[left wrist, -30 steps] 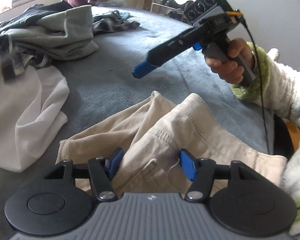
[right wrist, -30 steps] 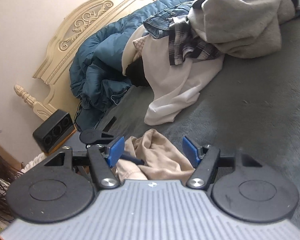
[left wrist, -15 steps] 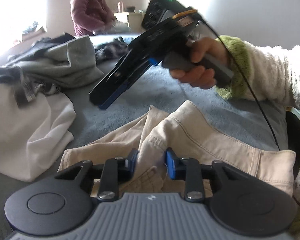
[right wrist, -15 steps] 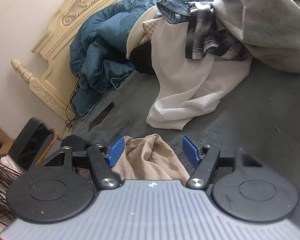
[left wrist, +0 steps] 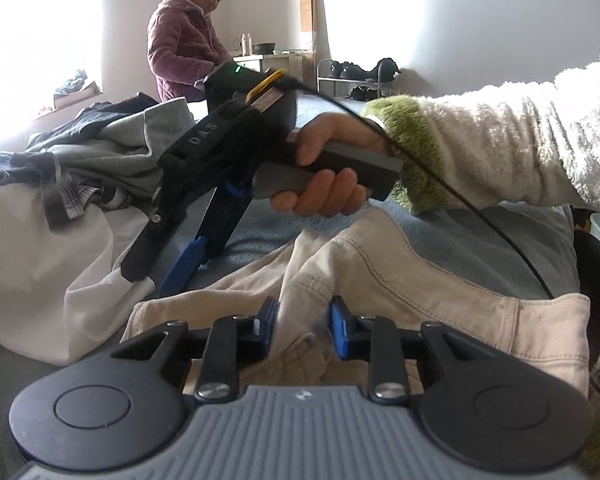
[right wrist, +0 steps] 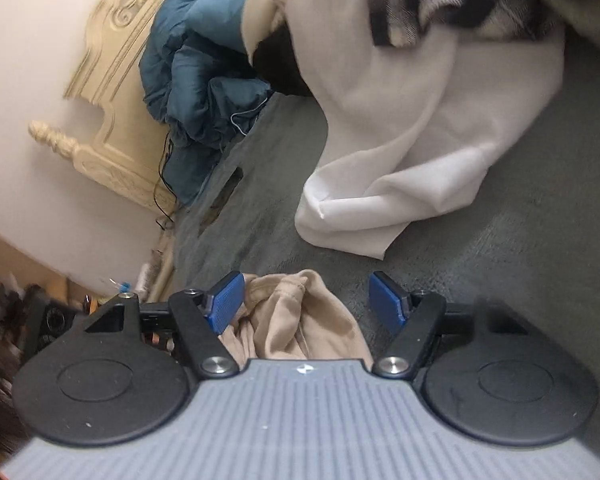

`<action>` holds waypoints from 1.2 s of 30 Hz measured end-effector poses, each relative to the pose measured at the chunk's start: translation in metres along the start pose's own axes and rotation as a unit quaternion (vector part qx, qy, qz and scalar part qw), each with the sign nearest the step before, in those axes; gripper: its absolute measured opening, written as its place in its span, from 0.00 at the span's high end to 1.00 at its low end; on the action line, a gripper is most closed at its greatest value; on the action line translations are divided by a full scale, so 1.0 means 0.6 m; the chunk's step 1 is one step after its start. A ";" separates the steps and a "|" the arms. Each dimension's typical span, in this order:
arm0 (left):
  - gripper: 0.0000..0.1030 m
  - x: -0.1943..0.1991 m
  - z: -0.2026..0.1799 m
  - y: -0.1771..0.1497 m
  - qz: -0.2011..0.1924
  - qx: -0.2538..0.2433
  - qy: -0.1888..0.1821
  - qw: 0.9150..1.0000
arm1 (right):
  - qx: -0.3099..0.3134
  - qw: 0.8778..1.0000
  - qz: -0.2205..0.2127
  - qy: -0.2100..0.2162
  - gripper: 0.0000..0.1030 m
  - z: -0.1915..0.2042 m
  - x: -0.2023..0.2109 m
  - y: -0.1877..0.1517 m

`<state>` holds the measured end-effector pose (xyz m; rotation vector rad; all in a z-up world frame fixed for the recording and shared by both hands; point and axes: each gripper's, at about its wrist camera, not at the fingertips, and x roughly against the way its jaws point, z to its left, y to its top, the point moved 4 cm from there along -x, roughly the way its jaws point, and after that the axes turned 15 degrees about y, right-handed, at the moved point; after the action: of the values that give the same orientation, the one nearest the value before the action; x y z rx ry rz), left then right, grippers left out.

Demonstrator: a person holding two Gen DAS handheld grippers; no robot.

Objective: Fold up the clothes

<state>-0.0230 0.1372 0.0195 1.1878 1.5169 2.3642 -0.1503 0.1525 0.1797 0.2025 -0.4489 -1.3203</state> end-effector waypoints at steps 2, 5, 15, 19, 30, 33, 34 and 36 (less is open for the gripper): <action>0.73 0.002 -0.001 0.000 -0.004 0.002 0.001 1.000 | -0.031 0.999 -0.014 0.021 0.33 -0.013 0.001 0.004; 0.73 0.004 -0.001 -0.002 -0.009 0.000 0.001 1.000 | -0.065 0.996 -0.018 0.062 0.33 -0.018 -0.005 0.002; 0.73 -0.003 0.010 -0.001 -0.017 -0.003 0.000 1.000 | 0.002 0.989 0.012 0.147 0.47 0.040 -0.022 -0.031; 0.73 -0.004 0.012 -0.002 -0.021 -0.003 0.000 1.000 | -0.012 0.985 0.034 0.167 0.50 0.040 -0.027 -0.037; 0.75 0.007 0.013 -0.006 -0.040 0.001 -0.002 0.999 | -0.143 0.965 0.081 0.204 0.45 0.008 -0.047 -0.054; 0.75 0.007 0.011 -0.005 -0.041 0.001 -0.004 0.999 | -0.156 0.967 0.103 0.175 0.44 0.004 -0.061 -0.055; 0.75 0.007 0.009 -0.006 -0.042 0.000 -0.003 0.999 | -0.163 0.967 0.113 0.159 0.44 0.003 -0.068 -0.054; 0.75 0.007 0.009 -0.006 -0.041 0.001 -0.003 0.999 | -0.177 0.967 0.128 0.131 0.44 0.005 -0.072 -0.053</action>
<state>-0.0233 0.1451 0.0198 1.1101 1.5354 2.3046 -0.1872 0.1866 0.1613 0.0179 -0.0083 -1.0786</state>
